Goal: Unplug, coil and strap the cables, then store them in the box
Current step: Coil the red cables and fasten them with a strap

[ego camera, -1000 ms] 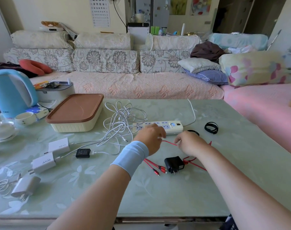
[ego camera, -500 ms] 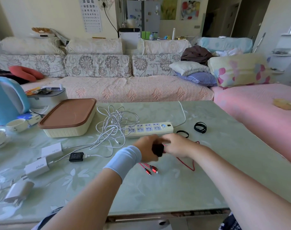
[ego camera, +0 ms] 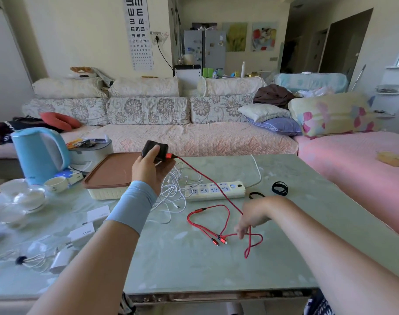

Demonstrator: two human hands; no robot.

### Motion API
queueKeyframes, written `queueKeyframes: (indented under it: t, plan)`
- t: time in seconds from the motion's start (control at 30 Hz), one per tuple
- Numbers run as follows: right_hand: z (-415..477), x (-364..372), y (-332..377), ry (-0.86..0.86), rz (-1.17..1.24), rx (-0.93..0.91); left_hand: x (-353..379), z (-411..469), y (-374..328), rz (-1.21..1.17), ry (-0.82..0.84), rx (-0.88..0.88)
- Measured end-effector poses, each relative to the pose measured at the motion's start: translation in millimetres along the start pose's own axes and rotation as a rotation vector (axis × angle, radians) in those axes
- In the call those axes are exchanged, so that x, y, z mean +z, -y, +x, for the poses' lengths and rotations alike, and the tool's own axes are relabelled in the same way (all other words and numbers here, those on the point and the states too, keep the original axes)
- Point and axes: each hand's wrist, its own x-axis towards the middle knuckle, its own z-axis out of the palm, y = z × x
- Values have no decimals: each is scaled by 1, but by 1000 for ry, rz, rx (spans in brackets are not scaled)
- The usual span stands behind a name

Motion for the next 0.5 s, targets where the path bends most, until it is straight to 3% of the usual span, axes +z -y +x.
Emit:
queueKeyframes:
  t: [0.1,0.23,0.33,0.4,0.5]
  plan:
    - [2,3,-1,-158,-36,27,-9,-7,-11,211,26,6]
    - [0,-2,9,-365,565,-278,-23,-17,-7,722,131,-68]
    - [1,-4,9,-402,498,-263,-37,-17,2,1289,235,-69]
    - [6,4,4,-298,325,-172,-49,-14,13,1558,341,-190]
    - [18,23,4,3,256,-92,-62,-10,27,1785,444,-424]
